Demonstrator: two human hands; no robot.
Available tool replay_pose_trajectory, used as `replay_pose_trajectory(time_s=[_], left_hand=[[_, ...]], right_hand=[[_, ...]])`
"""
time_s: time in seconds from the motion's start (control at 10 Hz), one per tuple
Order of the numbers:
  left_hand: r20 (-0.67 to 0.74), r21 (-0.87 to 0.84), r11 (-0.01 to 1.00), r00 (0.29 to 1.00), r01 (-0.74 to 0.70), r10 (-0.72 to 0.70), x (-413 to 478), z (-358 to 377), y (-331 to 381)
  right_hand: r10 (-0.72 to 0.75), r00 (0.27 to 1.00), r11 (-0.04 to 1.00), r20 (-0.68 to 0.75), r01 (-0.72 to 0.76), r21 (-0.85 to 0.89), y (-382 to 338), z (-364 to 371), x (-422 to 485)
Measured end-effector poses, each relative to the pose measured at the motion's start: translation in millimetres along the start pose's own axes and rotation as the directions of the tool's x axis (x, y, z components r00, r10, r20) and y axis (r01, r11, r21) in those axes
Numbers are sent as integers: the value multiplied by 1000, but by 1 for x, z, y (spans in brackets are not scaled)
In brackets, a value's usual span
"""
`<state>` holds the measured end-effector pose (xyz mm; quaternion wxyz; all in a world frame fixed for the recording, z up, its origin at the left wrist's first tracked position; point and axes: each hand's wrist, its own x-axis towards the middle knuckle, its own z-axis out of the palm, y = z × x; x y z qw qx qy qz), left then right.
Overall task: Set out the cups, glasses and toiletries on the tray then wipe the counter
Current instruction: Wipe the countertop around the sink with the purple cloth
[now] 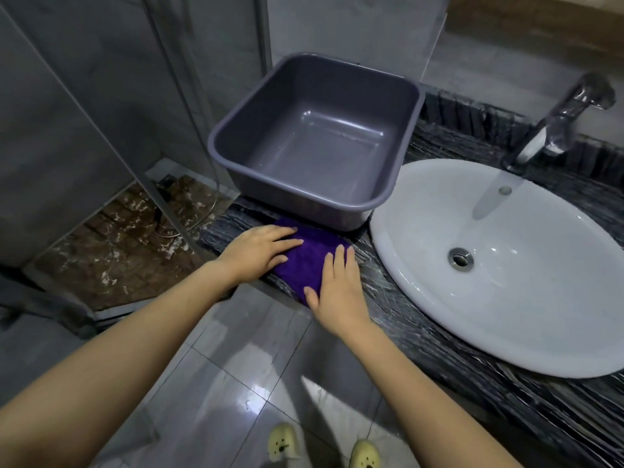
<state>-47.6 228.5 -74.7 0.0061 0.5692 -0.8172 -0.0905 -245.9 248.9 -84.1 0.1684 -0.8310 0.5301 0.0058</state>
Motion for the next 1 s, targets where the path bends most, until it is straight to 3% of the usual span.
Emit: replay_pose_trajectory(time_s=[0.2,0.5,0.8,0.9,1.0], left_hand=[[7,74,984,987,160,-161,-21,8,-9],[295,59,959,913,277,-281,-25,-14,8],[483,49,925,802,376,-352,-28,-51,34],[606,21,897,707,442,-363,-25,-72,39],[650,119,878,632,463,-422,-19,-103,40]], right_hand=[[-198,972,978,123,204,-39,23,-17,20],[-190,887,942,420,286,-177,29,-37,20],[-158,804,955,574,272,-118,29,-68,31],[-53,717,965,695,216,-149,19,-93,36],[62,568,972,821,151,-178,-2,-112,51]])
